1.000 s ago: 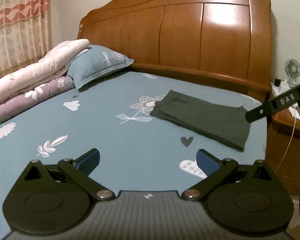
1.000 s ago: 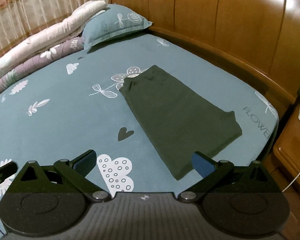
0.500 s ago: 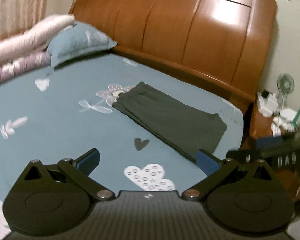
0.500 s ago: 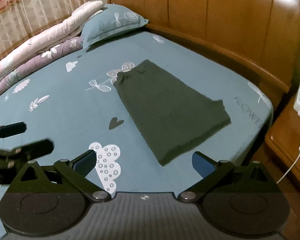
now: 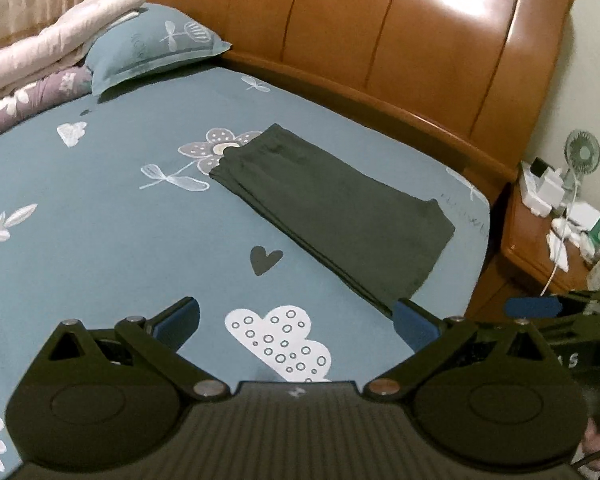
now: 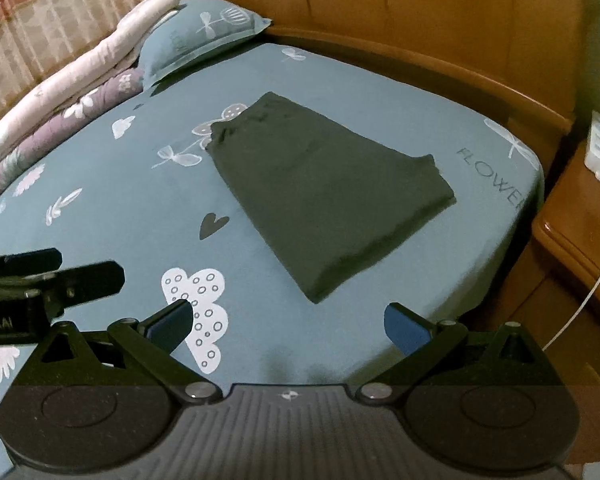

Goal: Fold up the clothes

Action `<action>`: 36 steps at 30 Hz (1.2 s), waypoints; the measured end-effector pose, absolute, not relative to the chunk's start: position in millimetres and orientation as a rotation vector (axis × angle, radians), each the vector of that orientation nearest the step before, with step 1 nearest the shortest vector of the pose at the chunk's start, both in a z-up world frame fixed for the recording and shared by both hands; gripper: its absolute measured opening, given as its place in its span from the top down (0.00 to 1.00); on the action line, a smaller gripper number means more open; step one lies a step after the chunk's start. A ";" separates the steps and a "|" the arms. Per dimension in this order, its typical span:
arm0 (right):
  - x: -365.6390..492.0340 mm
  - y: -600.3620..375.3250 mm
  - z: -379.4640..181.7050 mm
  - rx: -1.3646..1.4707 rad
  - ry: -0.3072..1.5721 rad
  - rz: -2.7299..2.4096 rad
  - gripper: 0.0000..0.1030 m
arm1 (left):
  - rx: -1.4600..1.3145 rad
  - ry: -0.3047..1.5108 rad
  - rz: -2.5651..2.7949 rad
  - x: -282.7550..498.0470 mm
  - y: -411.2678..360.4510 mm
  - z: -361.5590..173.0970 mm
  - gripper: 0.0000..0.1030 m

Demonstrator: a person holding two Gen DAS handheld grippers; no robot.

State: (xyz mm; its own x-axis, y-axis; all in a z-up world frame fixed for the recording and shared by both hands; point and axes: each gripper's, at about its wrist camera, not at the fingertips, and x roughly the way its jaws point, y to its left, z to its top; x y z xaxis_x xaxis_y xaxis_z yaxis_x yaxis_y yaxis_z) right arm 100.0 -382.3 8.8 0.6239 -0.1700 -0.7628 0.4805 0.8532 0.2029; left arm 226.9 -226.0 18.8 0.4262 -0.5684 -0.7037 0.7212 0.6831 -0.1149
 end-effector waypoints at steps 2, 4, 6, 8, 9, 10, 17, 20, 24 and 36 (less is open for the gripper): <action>100.6 -384.9 8.6 0.409 0.814 -0.399 0.00 | 0.230 0.784 -0.816 227.7 -229.4 19.6 0.01; 101.2 -387.9 7.9 0.411 0.813 -0.409 0.00 | 0.231 0.789 -0.819 229.6 -231.4 19.7 0.01; 101.7 -391.0 6.9 0.418 0.812 -0.415 0.00 | 0.231 0.797 -0.820 231.7 -232.9 19.1 0.01; 103.0 -392.7 5.8 0.420 0.813 -0.419 0.00 | 0.232 0.806 -0.819 233.5 -234.1 18.2 0.01; 103.8 -393.2 5.3 0.419 0.815 -0.419 0.00 | 0.233 0.811 -0.816 234.3 -234.6 17.5 0.01; 104.6 -393.6 4.7 0.418 0.817 -0.419 0.00 | 0.233 0.814 -0.814 234.8 -234.8 17.0 0.01; 109.1 -393.0 0.9 0.412 0.834 -0.404 0.00 | 0.226 0.837 -0.843 236.6 -236.4 14.0 0.01; 109.4 -392.5 1.8 0.408 0.831 -0.404 0.00 | 0.236 0.837 -0.848 236.5 -238.0 13.4 0.01; 109.1 -391.8 2.6 0.398 0.826 -0.409 0.00 | 0.238 0.837 -0.851 236.7 -239.3 13.5 0.01; 113.7 -391.9 0.6 0.398 0.836 -0.409 0.00 | 0.236 0.843 -0.865 236.9 -240.0 11.7 0.01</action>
